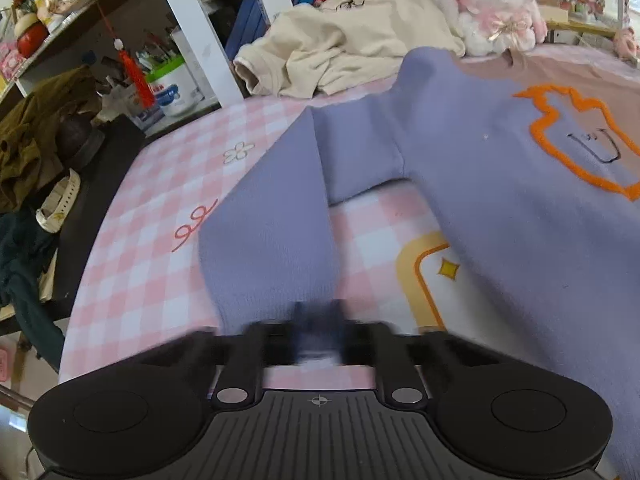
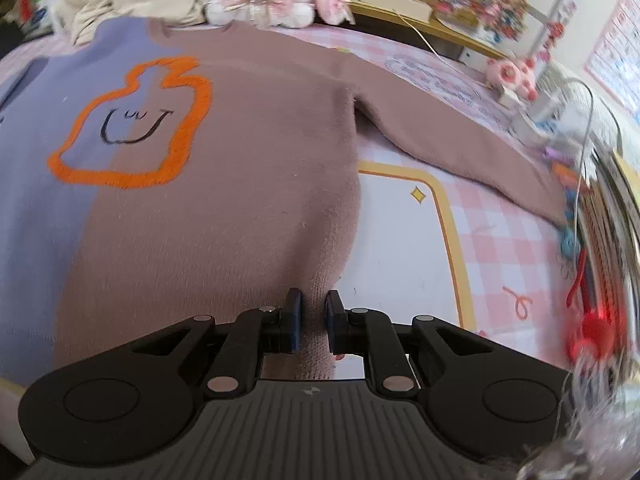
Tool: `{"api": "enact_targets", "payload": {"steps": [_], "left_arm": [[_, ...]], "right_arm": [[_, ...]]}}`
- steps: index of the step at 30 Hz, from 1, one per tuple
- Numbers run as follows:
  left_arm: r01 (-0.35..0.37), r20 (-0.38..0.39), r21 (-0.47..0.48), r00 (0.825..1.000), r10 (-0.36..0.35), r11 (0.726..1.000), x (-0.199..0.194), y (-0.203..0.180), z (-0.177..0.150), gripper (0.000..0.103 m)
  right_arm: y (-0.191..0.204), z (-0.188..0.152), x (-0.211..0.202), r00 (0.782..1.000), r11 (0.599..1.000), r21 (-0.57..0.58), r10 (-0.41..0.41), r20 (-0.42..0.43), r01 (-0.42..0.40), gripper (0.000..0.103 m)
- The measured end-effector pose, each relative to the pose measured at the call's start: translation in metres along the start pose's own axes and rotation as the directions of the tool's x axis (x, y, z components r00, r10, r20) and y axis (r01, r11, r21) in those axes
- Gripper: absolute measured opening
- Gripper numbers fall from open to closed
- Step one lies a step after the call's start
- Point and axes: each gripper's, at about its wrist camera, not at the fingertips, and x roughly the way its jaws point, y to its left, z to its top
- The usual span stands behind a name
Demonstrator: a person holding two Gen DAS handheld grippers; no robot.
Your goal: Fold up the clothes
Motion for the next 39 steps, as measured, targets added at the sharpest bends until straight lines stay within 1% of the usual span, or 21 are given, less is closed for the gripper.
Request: {"api": "enact_targets", "payload": {"steps": [2,3,5,6,8,10,12,14,16,17,19,20,21,24,27,28,30,31,34,37,39], "left_arm": [[-0.005,0.029,-0.091,1.0,0.008,0.996,0.0,0.024,0.003,0.003],[-0.037,0.042,-0.165,0.998,0.044,0.986,0.0,0.048,0.008,0.003],[-0.098,0.058,-0.307,0.991,0.122,0.947,-0.001,0.095,0.017,0.004],[-0.151,0.05,-0.34,0.983,0.178,0.928,0.0,0.118,0.025,0.005],[-0.213,0.027,-0.366,0.971,0.239,0.906,0.006,0.151,0.038,0.012],[-0.272,0.007,-0.367,0.955,0.296,0.889,0.012,0.175,0.049,0.012],[-0.319,0.012,-0.381,0.937,0.35,0.868,0.007,0.177,0.052,0.012],[-0.2,0.062,-0.428,0.967,0.249,0.882,-0.004,0.165,0.047,0.013],[-0.016,0.096,-0.442,0.993,0.065,0.897,-0.011,0.141,0.037,0.016],[0.089,0.101,-0.442,0.994,-0.049,0.893,-0.011,0.123,0.031,0.021],[0.27,0.101,-0.436,0.963,-0.251,0.859,-0.007,0.086,0.022,0.033],[0.32,0.089,-0.422,0.946,-0.313,0.848,-0.002,0.068,0.02,0.038],[0.363,0.076,-0.407,0.928,-0.365,0.838,0.003,0.05,0.02,0.04],[0.352,0.068,-0.326,0.935,-0.349,0.877,0.014,0.012,0.03,0.04],[0.35,0.086,-0.349,0.936,-0.342,0.869,0.027,-0.002,0.039,0.039],[0.339,0.093,-0.344,0.94,-0.327,0.876,0.029,-0.005,0.042,0.036],[0.327,0.099,-0.335,0.945,-0.313,0.884,0.034,-0.013,0.047,0.02],[0.329,0.097,-0.333,0.944,-0.315,0.884,0.035,-0.013,0.049,0.005],[0.32,0.096,-0.366,0.947,-0.307,0.874,0.036,-0.008,0.048,0.005],[0.287,0.106,-0.445,0.958,-0.268,0.848,0.031,0.015,0.038,0.005],[0.26,0.079,-0.44,0.965,-0.251,0.86,0.031,0.028,0.031,0.005]], "right_arm": [[-0.001,0.0,0.0,1.0,1.0,0.012,0.004,-0.001,-0.004,0.013],[-0.002,0.0,0.0,1.0,1.0,0.013,0.005,-0.001,-0.005,0.013],[-0.001,0.001,0.001,1.0,1.0,0.008,0.001,-0.003,-0.001,0.013],[0.0,0.001,0.001,1.0,1.0,0.002,-0.004,-0.002,0.004,0.013],[0.004,0.0,0.001,1.0,1.0,-0.018,-0.016,0.001,0.016,0.013],[0.008,0.0,0.001,1.0,0.998,-0.048,-0.029,0.002,0.029,0.013],[0.01,0.0,0.002,0.999,0.997,-0.071,-0.038,0.002,0.038,0.013],[0.01,0.0,0.002,0.999,0.997,-0.073,-0.039,0.004,0.04,0.013],[0.009,0.0,0.002,0.999,0.997,-0.066,-0.038,0.007,0.038,0.013],[0.009,-0.001,0.002,0.999,0.997,-0.061,-0.037,0.009,0.037,0.013],[0.008,-0.001,0.002,0.999,0.998,-0.053,-0.033,0.009,0.034,0.013],[0.008,0.0,0.002,0.999,0.998,-0.053,-0.032,0.008,0.032,0.013],[0.008,0.0,0.002,0.999,0.998,-0.052,-0.031,0.007,0.031,0.013],[0.008,0.0,0.002,1.0,0.998,-0.06,-0.029,0.005,0.029,0.013],[0.007,0.0,0.001,1.0,0.998,-0.051,-0.03,0.009,0.03,0.013],[0.008,-0.001,0.001,0.999,0.998,-0.05,-0.032,0.011,0.032,0.013],[0.009,-0.002,0.001,0.999,0.998,-0.05,-0.037,0.016,0.038,0.013],[0.009,-0.002,0.0,0.999,0.998,-0.05,-0.039,0.019,0.04,0.013],[0.012,-0.004,0.0,0.999,0.998,-0.044,-0.039,0.031,0.041,0.013],[0.022,-0.002,-0.001,0.999,0.999,-0.034,0.02,0.04,-0.019,0.013],[0.036,0.001,-0.001,0.997,0.997,-0.056,0.053,0.049,-0.05,0.013]]}}
